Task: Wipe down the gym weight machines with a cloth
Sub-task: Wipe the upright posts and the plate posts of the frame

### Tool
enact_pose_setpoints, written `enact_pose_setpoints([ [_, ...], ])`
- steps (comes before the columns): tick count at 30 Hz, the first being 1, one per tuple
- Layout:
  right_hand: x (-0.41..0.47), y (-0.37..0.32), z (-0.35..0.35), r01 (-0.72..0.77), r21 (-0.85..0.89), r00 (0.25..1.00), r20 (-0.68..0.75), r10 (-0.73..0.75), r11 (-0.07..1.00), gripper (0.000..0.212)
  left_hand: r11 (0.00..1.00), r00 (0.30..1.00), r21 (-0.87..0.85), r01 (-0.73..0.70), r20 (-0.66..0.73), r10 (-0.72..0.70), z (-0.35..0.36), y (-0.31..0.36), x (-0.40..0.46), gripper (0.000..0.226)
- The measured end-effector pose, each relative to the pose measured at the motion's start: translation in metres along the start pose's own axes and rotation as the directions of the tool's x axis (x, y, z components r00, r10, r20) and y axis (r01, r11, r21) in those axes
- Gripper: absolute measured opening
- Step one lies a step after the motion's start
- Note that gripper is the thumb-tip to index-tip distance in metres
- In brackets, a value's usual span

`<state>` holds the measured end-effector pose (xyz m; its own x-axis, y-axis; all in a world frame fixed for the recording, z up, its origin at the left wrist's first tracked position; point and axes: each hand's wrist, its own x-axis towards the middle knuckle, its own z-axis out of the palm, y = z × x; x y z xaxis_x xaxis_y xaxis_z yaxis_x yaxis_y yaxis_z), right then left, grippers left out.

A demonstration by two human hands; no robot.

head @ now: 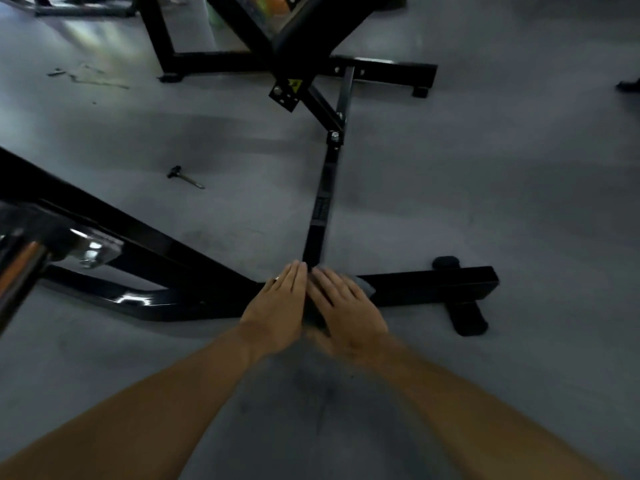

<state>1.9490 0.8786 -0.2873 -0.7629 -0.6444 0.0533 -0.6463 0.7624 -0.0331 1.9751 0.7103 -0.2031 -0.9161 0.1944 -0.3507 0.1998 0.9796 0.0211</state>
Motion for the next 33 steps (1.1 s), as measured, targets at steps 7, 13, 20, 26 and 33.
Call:
enact_pose_setpoints([
  [7, -0.089, 0.14, 0.001, -0.456, -0.083, 0.888, -0.104, 0.448, 0.886, 0.059, 0.992, 0.988, -0.114, 0.047, 0.152, -0.03, 0.009, 0.015, 0.015, 0.089],
  [13, -0.021, 0.051, 0.02, -0.328, 0.067, 0.934, -0.128, 0.334, 0.942, 0.068, 0.978, 0.984, -0.175, 0.113, 0.155, -0.086, -0.01, 0.026, 0.007, 0.089],
  [20, 0.008, 0.024, 0.005, -0.042, -0.052, 0.997, -0.06, 0.039, 0.998, 0.064, 0.971, 0.973, -0.186, 0.15, 0.199, -0.113, -0.017, 0.021, 0.015, 0.095],
  [26, -0.062, 0.148, -0.011, -0.187, -0.14, 0.982, -0.028, 0.185, 0.972, 0.065, 0.996, 0.978, -0.015, -0.091, 0.187, 0.092, -0.023, 0.066, 0.048, 0.103],
  [33, -0.116, 0.23, -0.046, -0.342, -0.146, 0.903, 0.223, 0.367, 0.928, 0.07, 0.985, 0.913, -0.015, -0.17, 0.373, 0.163, -0.031, 0.112, 0.078, 0.096],
])
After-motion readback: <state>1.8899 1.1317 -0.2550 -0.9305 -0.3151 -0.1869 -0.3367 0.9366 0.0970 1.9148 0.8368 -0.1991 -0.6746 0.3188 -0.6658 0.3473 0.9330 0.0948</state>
